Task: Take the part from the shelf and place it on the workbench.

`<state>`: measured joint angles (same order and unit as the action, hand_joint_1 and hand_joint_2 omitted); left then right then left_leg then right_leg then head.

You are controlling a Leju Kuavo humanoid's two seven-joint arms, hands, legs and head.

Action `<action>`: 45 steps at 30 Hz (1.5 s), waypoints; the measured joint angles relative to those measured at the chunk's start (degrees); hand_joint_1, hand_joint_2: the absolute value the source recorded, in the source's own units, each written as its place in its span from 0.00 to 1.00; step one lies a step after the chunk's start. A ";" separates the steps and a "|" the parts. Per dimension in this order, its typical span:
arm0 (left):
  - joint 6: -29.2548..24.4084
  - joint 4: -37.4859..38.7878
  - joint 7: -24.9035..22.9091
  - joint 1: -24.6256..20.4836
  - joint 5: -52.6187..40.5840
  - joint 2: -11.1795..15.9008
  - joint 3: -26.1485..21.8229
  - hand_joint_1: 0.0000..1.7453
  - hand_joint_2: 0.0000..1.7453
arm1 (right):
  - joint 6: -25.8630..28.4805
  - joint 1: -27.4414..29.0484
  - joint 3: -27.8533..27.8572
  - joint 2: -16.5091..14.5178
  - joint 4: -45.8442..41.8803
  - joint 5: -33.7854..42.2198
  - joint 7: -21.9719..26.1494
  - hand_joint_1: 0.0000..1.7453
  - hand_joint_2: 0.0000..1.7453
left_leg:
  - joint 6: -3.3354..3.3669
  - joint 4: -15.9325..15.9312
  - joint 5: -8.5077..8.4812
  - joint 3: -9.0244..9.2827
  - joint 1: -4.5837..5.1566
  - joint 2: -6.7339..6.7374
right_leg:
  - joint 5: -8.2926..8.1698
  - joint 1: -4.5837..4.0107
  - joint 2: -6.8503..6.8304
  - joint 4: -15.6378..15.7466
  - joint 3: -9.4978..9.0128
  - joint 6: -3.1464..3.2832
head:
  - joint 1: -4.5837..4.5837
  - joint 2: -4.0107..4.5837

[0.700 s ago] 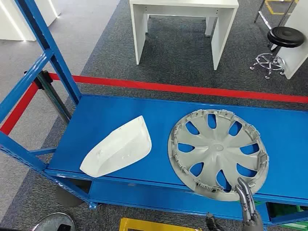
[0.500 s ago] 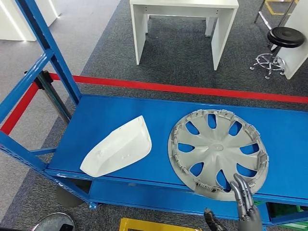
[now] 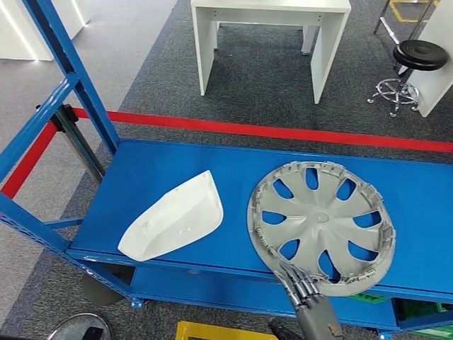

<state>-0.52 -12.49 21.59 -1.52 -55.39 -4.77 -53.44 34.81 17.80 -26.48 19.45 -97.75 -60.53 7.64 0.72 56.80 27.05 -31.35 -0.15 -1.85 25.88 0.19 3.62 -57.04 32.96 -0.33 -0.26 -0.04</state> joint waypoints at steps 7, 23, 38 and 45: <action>0.98 0.00 0.52 -0.15 -1.13 -0.03 -1.13 0.00 1.00 | 1.72 -3.96 -2.18 0.40 4.21 -4.99 -2.52 0.00 1.00 | -0.01 0.00 -0.02 0.02 -0.02 -0.01 | -0.01 -0.03 -0.01 -0.01 -0.01 0.00 | -0.03 0.00; 1.63 0.01 -1.18 -0.05 -1.74 -0.27 -3.43 0.00 1.00 | 4.81 -0.94 5.23 -3.30 0.12 -4.62 2.69 0.00 1.00 | 0.01 0.00 0.01 0.01 0.00 -0.01 | 0.00 -0.01 -0.02 0.00 -0.01 0.00 | -0.03 0.00; 1.76 0.00 -0.81 -0.08 -3.38 -0.35 -4.64 0.00 1.00 | 4.36 0.79 12.00 -3.47 2.63 -5.05 -1.77 0.00 1.00 | 0.01 0.00 0.00 0.01 -0.01 -0.01 | 0.00 -0.01 -0.02 0.00 0.00 0.00 | -0.02 0.00; 1.71 0.01 -0.67 -0.09 -3.42 -0.36 -4.83 0.00 1.00 | 4.36 0.62 12.87 -3.47 3.60 -5.04 -1.79 0.00 1.00 | 0.01 0.00 0.00 0.00 0.00 -0.01 | 0.00 -0.01 -0.02 0.00 -0.01 0.00 | -0.02 0.00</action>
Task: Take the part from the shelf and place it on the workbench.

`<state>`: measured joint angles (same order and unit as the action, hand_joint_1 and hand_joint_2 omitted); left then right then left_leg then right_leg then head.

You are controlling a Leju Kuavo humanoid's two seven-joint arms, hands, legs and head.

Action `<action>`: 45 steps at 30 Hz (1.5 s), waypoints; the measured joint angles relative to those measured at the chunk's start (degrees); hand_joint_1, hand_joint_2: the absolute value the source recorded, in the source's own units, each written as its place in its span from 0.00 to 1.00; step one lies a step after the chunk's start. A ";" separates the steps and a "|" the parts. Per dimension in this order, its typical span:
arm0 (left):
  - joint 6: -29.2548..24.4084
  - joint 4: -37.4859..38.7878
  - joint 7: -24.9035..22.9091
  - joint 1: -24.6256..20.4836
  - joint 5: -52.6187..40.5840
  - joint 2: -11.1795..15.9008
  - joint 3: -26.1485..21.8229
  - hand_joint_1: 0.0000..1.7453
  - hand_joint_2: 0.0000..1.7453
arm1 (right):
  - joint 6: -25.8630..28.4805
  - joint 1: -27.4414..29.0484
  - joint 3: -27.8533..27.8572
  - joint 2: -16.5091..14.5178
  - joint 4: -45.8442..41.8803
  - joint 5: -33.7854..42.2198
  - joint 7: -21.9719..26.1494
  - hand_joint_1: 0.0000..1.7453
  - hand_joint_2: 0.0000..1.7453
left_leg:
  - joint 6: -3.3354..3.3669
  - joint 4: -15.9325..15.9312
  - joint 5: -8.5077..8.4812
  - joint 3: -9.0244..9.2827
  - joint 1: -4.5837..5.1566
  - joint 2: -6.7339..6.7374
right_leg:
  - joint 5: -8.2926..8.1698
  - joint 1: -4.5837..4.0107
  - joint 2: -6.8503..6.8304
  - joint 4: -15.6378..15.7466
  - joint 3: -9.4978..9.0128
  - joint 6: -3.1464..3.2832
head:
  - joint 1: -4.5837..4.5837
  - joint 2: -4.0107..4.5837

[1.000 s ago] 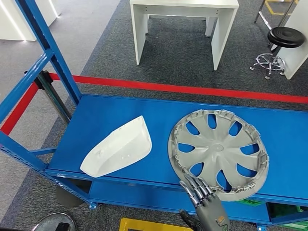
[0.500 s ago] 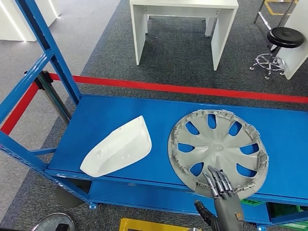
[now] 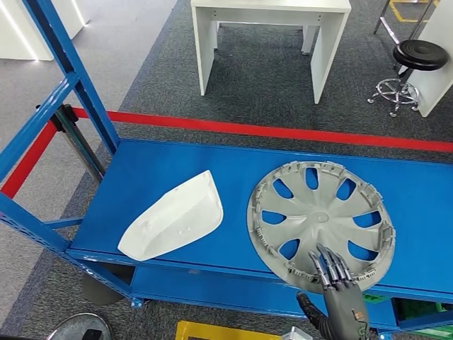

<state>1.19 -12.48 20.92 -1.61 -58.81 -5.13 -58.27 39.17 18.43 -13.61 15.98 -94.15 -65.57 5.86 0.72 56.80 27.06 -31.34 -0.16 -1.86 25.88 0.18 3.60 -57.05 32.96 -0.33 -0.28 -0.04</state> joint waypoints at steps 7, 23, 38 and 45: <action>-0.72 0.00 0.20 -0.05 -1.96 0.01 0.00 0.00 1.00 | -1.22 -0.77 0.58 0.00 0.93 0.62 0.88 0.00 1.00 | 0.00 0.00 0.00 -0.05 0.00 0.00 | 0.00 0.00 0.00 0.00 -0.02 0.00 | 0.00 0.00; -1.79 -0.01 -1.40 -0.15 -4.49 0.04 0.04 0.00 1.00 | -7.26 -3.94 1.27 0.46 4.28 -0.32 0.71 0.00 1.00 | 0.00 0.00 -0.01 0.03 0.00 0.00 | -0.02 0.00 0.00 0.00 -0.02 -0.01 | 0.00 0.00; 0.07 -0.01 -3.16 -0.39 -4.64 0.05 -0.21 0.00 1.00 | -13.32 -8.57 -0.03 3.72 9.25 1.16 0.88 1.00 1.00 | 0.04 0.04 -0.04 0.09 0.02 0.00 | -0.07 0.01 0.01 0.02 -0.19 -0.08 | 0.00 0.00; 0.84 0.00 -3.84 -0.34 -4.34 0.03 -1.16 0.00 1.00 | -9.00 -6.93 -0.07 3.72 7.21 3.28 2.84 1.00 1.00 | 0.06 0.05 -0.05 0.07 0.02 0.00 | -0.08 0.01 0.01 0.02 -0.16 -0.11 | 0.00 0.00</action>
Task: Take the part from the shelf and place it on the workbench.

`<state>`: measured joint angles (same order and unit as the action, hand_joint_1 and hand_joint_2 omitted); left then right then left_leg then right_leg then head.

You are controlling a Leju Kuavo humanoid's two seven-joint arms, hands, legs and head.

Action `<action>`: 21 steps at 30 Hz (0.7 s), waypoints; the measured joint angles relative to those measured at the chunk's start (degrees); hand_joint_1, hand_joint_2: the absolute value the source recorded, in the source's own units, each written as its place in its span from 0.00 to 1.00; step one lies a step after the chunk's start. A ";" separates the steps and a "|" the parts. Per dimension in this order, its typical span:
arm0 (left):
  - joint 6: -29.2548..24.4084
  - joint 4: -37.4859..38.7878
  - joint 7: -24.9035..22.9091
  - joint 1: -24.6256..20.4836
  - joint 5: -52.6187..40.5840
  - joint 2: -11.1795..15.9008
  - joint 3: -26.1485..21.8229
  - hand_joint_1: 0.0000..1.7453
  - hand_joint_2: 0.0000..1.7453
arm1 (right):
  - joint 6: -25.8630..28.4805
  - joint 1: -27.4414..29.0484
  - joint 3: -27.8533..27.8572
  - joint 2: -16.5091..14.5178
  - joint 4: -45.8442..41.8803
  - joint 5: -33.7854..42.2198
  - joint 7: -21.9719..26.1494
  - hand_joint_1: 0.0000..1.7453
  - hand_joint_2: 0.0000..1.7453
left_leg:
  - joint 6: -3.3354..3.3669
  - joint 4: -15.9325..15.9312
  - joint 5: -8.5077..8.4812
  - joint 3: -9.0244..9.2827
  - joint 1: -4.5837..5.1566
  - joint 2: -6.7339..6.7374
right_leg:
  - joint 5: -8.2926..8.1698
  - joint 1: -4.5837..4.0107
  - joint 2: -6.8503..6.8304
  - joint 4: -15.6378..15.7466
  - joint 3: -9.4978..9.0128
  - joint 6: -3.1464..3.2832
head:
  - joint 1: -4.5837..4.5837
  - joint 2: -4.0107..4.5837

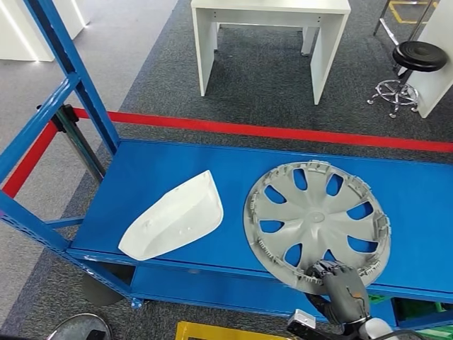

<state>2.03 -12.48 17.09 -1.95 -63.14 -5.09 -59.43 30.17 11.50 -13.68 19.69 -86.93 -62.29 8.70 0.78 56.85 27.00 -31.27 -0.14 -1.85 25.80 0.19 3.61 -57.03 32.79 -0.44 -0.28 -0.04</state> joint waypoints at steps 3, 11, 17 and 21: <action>0.13 -0.01 -0.14 0.01 -0.04 0.00 -0.27 0.00 1.00 | 1.58 0.92 -0.03 -0.06 -0.93 1.12 1.11 1.00 1.00 | 0.00 0.00 0.00 -0.01 0.00 0.00 | 0.00 0.00 -0.01 0.00 0.04 0.00 | -0.01 0.00; 0.17 -0.01 -0.60 0.08 -0.40 -0.22 -1.29 0.00 1.00 | 8.96 4.74 0.37 -2.34 -6.93 9.17 8.44 1.00 1.00 | 0.00 0.00 0.00 -0.02 -0.02 0.00 | 0.01 -0.01 -0.01 -0.01 0.13 0.01 | -0.01 0.00; 0.75 0.00 0.18 0.11 -0.28 -0.46 -2.47 0.00 1.00 | 9.44 7.19 2.46 -5.51 -11.82 13.76 14.37 1.00 1.00 | -0.01 -0.01 0.01 -0.13 -0.01 0.00 | 0.03 -0.01 0.00 -0.01 0.12 0.03 | 0.00 0.00; 0.96 -0.01 0.99 0.19 -0.32 -0.51 -2.75 0.00 0.75 | 9.44 7.86 3.32 -6.73 -13.31 15.42 15.92 1.00 1.00 | -0.01 -0.01 0.00 -0.13 -0.01 -0.01 | 0.03 0.00 -0.01 -0.01 0.11 0.03 | 0.00 0.00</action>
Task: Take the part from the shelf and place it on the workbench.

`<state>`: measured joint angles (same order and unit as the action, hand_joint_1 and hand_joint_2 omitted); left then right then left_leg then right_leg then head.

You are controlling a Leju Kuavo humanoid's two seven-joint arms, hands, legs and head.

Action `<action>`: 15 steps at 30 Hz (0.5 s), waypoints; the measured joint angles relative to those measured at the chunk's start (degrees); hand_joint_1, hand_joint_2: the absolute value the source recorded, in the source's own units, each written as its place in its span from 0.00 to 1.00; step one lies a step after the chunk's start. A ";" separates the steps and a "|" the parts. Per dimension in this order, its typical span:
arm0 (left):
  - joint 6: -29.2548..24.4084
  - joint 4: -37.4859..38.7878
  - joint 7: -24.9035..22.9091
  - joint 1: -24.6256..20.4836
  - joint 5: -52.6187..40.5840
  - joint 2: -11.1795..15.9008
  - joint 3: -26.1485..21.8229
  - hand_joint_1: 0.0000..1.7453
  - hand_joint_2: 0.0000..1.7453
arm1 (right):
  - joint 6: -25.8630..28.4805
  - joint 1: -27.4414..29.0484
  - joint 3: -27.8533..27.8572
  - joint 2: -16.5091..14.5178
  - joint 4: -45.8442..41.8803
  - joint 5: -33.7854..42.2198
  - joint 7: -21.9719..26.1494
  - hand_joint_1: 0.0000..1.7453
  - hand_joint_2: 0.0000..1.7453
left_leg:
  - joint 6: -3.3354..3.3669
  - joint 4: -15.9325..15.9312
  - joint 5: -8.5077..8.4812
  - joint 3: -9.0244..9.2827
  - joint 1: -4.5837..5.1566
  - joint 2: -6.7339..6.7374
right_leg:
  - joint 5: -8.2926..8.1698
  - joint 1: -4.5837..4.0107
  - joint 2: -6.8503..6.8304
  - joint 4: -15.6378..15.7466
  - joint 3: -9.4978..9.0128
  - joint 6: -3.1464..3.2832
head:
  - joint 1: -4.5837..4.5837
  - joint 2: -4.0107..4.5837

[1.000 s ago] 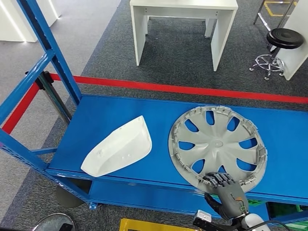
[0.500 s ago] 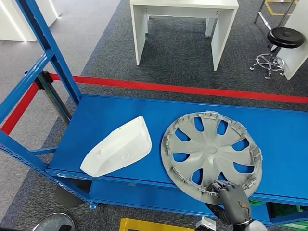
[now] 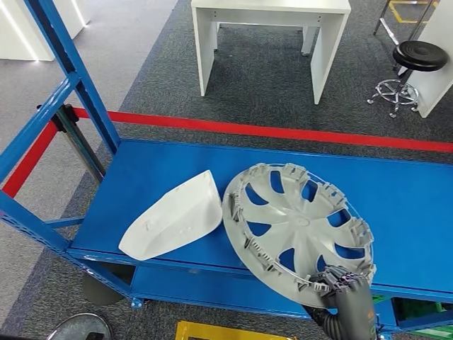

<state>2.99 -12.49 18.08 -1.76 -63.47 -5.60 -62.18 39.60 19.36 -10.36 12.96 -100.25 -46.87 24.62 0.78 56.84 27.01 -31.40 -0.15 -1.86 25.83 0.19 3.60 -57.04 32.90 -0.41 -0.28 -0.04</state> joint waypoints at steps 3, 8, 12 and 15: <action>0.65 0.00 2.46 0.09 -0.26 -0.03 -0.02 0.00 0.00 | 0.00 0.60 0.95 -1.58 -1.61 5.41 3.73 1.00 1.00 | 0.00 0.00 0.00 0.00 0.00 0.00 | 0.00 0.00 0.00 0.00 0.00 0.00 | 0.00 0.00; 1.61 0.00 6.73 0.22 -1.13 -0.15 0.00 0.00 0.00 | -0.04 1.55 2.44 -5.18 -5.66 20.56 11.99 1.00 1.00 | 0.00 0.00 0.00 0.00 0.00 0.00 | 0.00 0.00 0.00 0.00 0.03 0.00 | -0.01 0.00; 1.33 -0.02 7.74 0.26 -1.47 -0.23 -0.01 0.00 0.00 | 0.08 1.81 3.02 -7.90 -10.42 29.25 13.67 1.00 1.00 | -0.01 0.00 0.00 -0.03 -0.01 0.00 | 0.01 -0.01 0.01 -0.01 0.08 0.01 | -0.02 0.00; 1.19 0.00 7.95 0.27 -1.80 -0.28 -0.03 0.00 0.00 | 0.10 1.78 3.29 -9.25 -14.34 31.78 13.73 1.00 1.00 | -0.01 0.00 -0.01 -0.02 -0.01 0.00 | 0.01 -0.01 0.00 -0.02 0.10 0.02 | -0.01 0.00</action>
<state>4.18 -12.49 26.02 -1.49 -65.27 -5.88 -62.21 39.70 21.14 -7.07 3.71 -114.58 -15.09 38.34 0.77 56.84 27.00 -31.42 -0.16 -1.86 25.84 0.18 3.60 -57.06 33.01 -0.39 -0.29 -0.04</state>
